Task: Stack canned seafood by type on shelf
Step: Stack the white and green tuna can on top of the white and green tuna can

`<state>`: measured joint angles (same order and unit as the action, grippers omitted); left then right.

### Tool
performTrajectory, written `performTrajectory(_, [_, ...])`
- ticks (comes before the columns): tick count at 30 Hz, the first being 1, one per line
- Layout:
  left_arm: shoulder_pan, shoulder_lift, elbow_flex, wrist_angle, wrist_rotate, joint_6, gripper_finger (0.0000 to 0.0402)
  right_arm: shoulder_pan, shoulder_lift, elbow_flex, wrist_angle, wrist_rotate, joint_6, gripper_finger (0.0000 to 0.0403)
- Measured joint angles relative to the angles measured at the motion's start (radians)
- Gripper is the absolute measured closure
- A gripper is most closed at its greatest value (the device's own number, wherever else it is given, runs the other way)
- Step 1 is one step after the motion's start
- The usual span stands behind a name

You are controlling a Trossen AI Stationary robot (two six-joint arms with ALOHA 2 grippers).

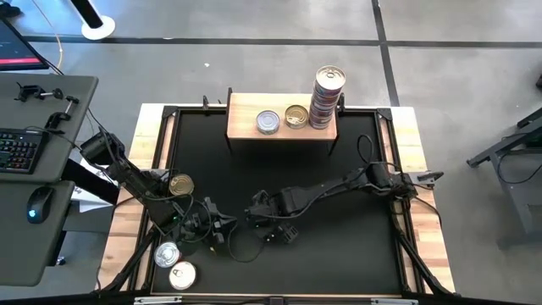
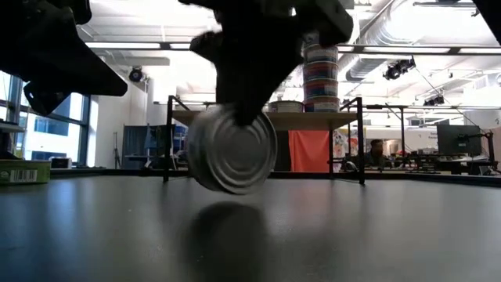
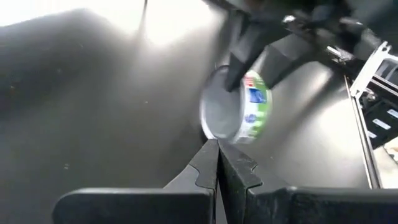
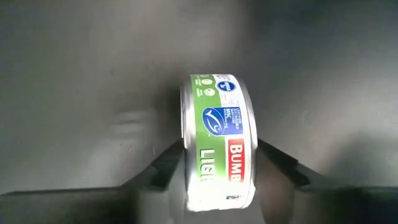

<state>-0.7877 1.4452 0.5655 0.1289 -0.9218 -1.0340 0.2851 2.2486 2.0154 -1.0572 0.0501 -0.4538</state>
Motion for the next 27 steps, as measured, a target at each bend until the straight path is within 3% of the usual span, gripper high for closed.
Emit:
performTrajectory(5, [0.008,0.0,0.0,-0.005,-0.015,0.03,0.0402,0.01,0.0,0.095,-0.08,0.002,0.135,0.0287])
performTrajectory(7, [0.013,0.0,0.0,-0.012,-0.016,0.048,0.0402,0.013,-0.003,0.151,-0.117,0.049,0.173,0.0287])
performTrajectory(13, [0.029,0.0,0.0,-0.055,-0.082,0.062,0.0402,-0.009,-0.02,0.342,-0.203,0.45,0.201,0.0287])
performTrajectory(18, [0.017,-0.001,0.0,-0.043,-0.176,0.106,0.0401,-0.079,-0.064,0.301,-0.188,0.799,0.1,0.0287])
performTrajectory(27, [-0.006,-0.001,0.0,0.028,-0.2,0.147,0.0401,-0.257,-0.064,0.3,-0.195,0.948,0.07,0.0287])
